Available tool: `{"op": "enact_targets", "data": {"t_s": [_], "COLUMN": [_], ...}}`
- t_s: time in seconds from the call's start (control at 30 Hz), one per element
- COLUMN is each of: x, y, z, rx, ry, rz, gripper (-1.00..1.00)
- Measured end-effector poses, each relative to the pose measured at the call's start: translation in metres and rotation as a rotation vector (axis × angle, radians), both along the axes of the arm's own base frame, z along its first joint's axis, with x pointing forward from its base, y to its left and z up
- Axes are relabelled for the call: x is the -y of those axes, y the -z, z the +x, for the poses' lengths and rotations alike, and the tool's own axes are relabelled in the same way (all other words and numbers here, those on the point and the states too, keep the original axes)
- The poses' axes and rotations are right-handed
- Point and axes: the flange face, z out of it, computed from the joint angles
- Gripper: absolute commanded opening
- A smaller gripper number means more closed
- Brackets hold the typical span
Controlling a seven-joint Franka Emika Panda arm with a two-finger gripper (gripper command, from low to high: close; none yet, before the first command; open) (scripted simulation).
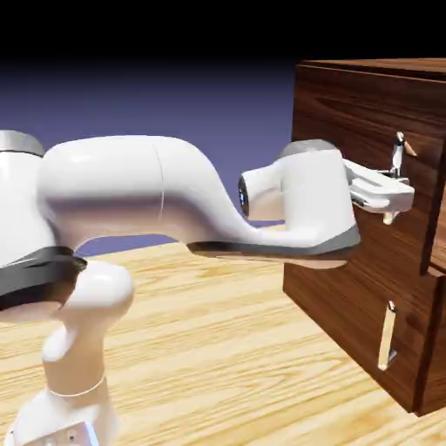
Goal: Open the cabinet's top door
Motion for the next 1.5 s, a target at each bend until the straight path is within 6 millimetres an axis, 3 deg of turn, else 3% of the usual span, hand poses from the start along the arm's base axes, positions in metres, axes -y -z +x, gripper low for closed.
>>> {"op": "enact_targets", "data": {"t_s": [0.53,1.0,1.5], "x": [-0.033,-0.103,-0.164], "y": [0.000,0.000,0.000], "z": [-0.064,-0.156,-0.209], "rx": [0.000,0.000,0.000], "ry": [0.144,0.375,0.536], "rz": [0.000,-0.001,-0.002], "gripper": [-1.00,-1.00,-1.00]}}
